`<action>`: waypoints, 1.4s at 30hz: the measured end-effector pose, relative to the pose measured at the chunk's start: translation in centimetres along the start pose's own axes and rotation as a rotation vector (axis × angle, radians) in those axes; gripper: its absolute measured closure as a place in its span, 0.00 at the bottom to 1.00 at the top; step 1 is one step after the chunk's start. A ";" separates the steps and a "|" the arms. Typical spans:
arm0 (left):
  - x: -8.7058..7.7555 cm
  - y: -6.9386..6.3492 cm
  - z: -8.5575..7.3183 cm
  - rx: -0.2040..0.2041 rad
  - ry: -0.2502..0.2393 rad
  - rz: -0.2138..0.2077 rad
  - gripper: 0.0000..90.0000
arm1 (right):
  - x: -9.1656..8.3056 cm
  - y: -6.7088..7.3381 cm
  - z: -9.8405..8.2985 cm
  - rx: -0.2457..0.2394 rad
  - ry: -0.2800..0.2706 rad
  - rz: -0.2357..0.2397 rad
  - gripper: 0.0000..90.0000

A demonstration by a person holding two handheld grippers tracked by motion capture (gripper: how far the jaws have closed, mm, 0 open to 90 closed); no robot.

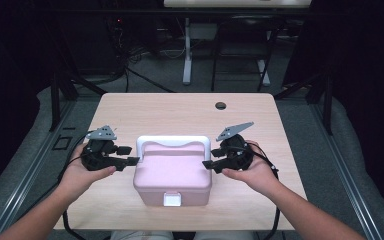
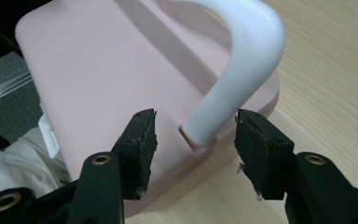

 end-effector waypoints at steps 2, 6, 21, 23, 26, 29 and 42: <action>0.4 0.0 0.0 -0.002 0.001 -0.006 0.53 | 0.2 -0.3 0.0 0.011 -0.003 0.007 0.53; 1.1 -0.2 0.2 0.006 0.002 -0.025 0.53 | 0.5 -0.6 0.0 0.021 -0.004 0.015 0.54; 0.7 -0.8 0.0 0.065 0.000 0.004 0.68 | -0.1 0.0 0.2 -0.044 -0.018 -0.004 0.65; 0.6 -0.9 -0.1 0.073 0.000 0.002 0.69 | -0.1 0.2 0.1 -0.055 -0.015 -0.010 0.67; 0.4 -1.1 -0.3 0.082 0.004 -0.003 0.70 | 0.0 0.5 0.0 -0.068 -0.010 -0.009 0.70; 0.4 -1.2 -0.3 0.099 0.011 -0.006 0.70 | 0.0 0.6 -0.1 -0.077 -0.008 -0.011 0.71; 1.1 -0.8 -0.2 0.089 0.018 -0.002 0.74 | 0.4 0.2 -0.4 -0.058 -0.018 0.005 0.74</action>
Point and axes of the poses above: each handheld gripper's, and its own axes: x roughly forward along the jaws, z roughly out of its top, y roughly to its left, the point moved 2 cm from there along x, roughly forward along the jaws, and after that the axes turned 6 degrees about -x, right-handed, at the moved point
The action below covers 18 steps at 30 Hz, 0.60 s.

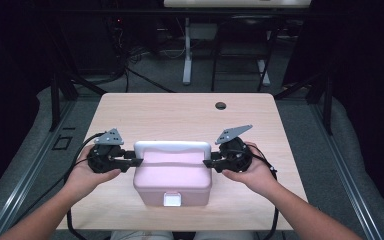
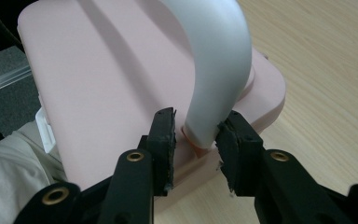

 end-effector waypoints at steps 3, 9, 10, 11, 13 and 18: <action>0.1 0.1 0.0 -0.015 -0.006 -0.004 0.74 | 0.1 -0.2 0.0 0.008 -0.006 0.008 0.75; -0.1 0.0 -0.1 -0.017 -0.009 -0.001 0.81 | 0.1 -0.5 -0.1 0.029 -0.015 0.020 0.83; -0.2 -0.1 -0.1 -0.018 -0.009 0.000 0.81 | 0.1 -0.4 -0.1 0.031 -0.016 0.020 0.83; -0.2 -0.1 -0.2 -0.019 -0.010 -0.001 0.82 | 0.0 -0.4 -0.1 0.032 -0.015 0.020 0.83; -0.3 -0.2 -0.2 -0.023 -0.008 -0.004 0.82 | 0.0 -0.3 -0.1 0.028 -0.015 0.018 0.83; -0.5 -0.4 -0.5 -0.030 -0.006 -0.013 0.82 | -0.1 0.1 -0.2 0.023 -0.016 0.022 0.83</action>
Point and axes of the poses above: each handheld gripper's, and its own axes: x roughly forward along the jaws, z roughly out of its top, y roughly to its left, the point moved 2 cm from there along x, roughly forward along the jaws, and after that the axes turned 6 degrees about -x, right-handed, at the moved point
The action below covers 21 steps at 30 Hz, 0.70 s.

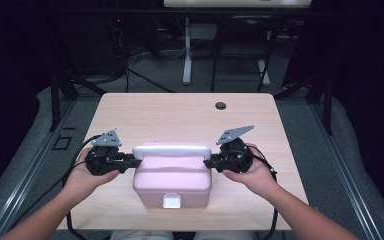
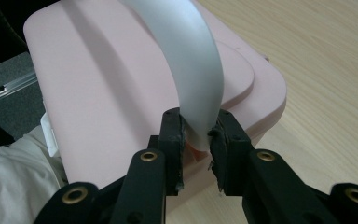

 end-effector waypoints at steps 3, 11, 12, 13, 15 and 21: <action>-0.2 -0.2 -0.1 0.000 0.007 -0.007 0.82 | -0.1 0.1 0.0 -0.004 0.003 0.006 0.83; -0.3 -0.2 0.0 -0.005 0.023 -0.013 0.83 | -0.1 0.4 0.1 -0.008 0.012 0.009 0.83; -0.4 -0.1 0.2 -0.007 0.021 -0.015 0.82 | -0.2 0.3 0.2 -0.011 0.011 0.010 0.83; -0.5 -0.1 0.3 -0.007 0.021 -0.017 0.82 | -0.2 0.3 0.3 -0.010 0.011 0.010 0.83; -0.6 -0.1 0.4 -0.004 0.022 -0.017 0.82 | -0.3 0.3 0.4 -0.007 0.009 0.011 0.83; -0.9 0.0 0.9 -0.007 0.022 -0.018 0.82 | -0.8 0.3 0.9 -0.011 0.006 0.014 0.84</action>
Point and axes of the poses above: each handheld gripper's, and its own axes: x roughly forward along the jaws, z roughly out of its top, y roughly to its left, the point moved 2 cm from there along x, roughly forward along the jaws, and after that the axes turned 6 degrees about -x, right-handed, at the moved point
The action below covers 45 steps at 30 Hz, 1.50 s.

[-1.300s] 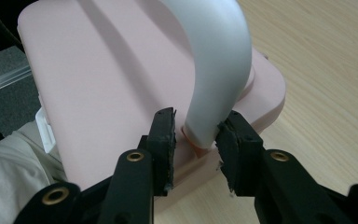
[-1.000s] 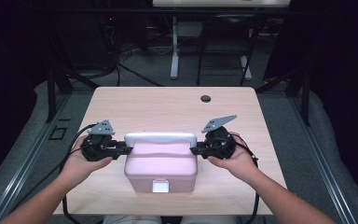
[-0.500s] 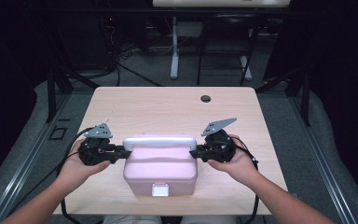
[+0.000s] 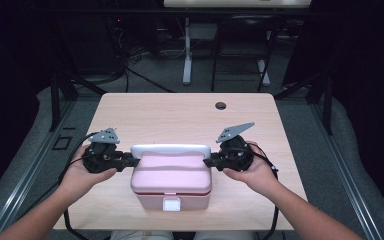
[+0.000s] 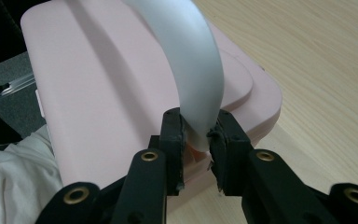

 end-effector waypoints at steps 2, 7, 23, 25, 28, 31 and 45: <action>-0.1 0.0 0.1 -0.006 -0.001 0.000 0.82 | -0.1 0.0 0.1 -0.002 -0.001 0.002 0.84; -0.5 0.0 0.2 -0.010 -0.009 -0.004 0.77 | -0.1 0.0 0.2 0.003 0.006 0.009 0.84; -3.4 0.0 -2.0 -0.028 -0.025 0.024 0.82 | -0.4 -0.4 0.6 0.031 -0.011 0.020 0.84; -3.3 0.1 -2.7 -0.033 -0.012 0.028 0.86 | -0.5 -0.5 0.7 0.039 -0.013 0.022 0.84; -3.1 0.1 -3.4 -0.029 -0.004 0.024 0.92 | -0.7 -0.7 0.9 0.051 -0.023 0.025 0.84; -2.9 -0.1 -3.7 -0.030 -0.005 0.017 0.97 | -0.9 -0.8 1.0 0.062 -0.031 0.027 0.84; -1.3 -1.5 -4.2 -0.009 0.031 -0.018 1.00 | -1.3 -1.0 1.6 0.079 -0.051 0.027 0.84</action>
Point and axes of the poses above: each handheld gripper's, and its own axes: x roughly forward along the jaws, z roughly out of its top, y roughly to its left, the point moved 2 cm from there along x, roughly forward along the jaws, and after that the axes turned 6 degrees about -x, right-handed, at the moved point
